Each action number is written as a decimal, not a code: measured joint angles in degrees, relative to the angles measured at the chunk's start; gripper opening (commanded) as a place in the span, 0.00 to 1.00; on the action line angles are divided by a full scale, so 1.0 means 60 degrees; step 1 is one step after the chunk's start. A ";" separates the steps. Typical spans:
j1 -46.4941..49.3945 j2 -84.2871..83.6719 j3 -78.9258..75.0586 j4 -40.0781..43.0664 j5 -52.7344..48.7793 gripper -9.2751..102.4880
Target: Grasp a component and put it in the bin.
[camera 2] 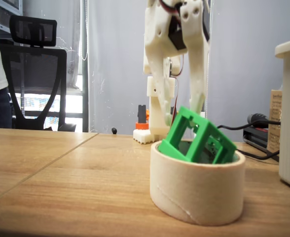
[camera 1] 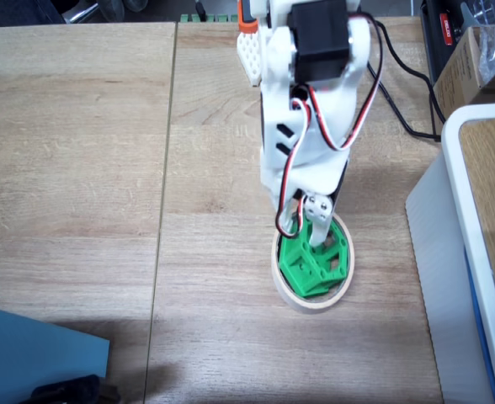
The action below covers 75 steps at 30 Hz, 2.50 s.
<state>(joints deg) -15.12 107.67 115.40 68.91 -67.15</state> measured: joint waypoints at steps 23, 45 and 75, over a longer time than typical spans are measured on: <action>0.0000 0.0000 -0.2139 0.0908 -0.0015 0.22; 0.1655 0.4497 -0.2285 0.1040 -0.0015 0.22; 0.8657 0.9844 0.4058 0.1040 -0.4512 0.08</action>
<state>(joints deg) 36.83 166.73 139.75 75.15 -94.22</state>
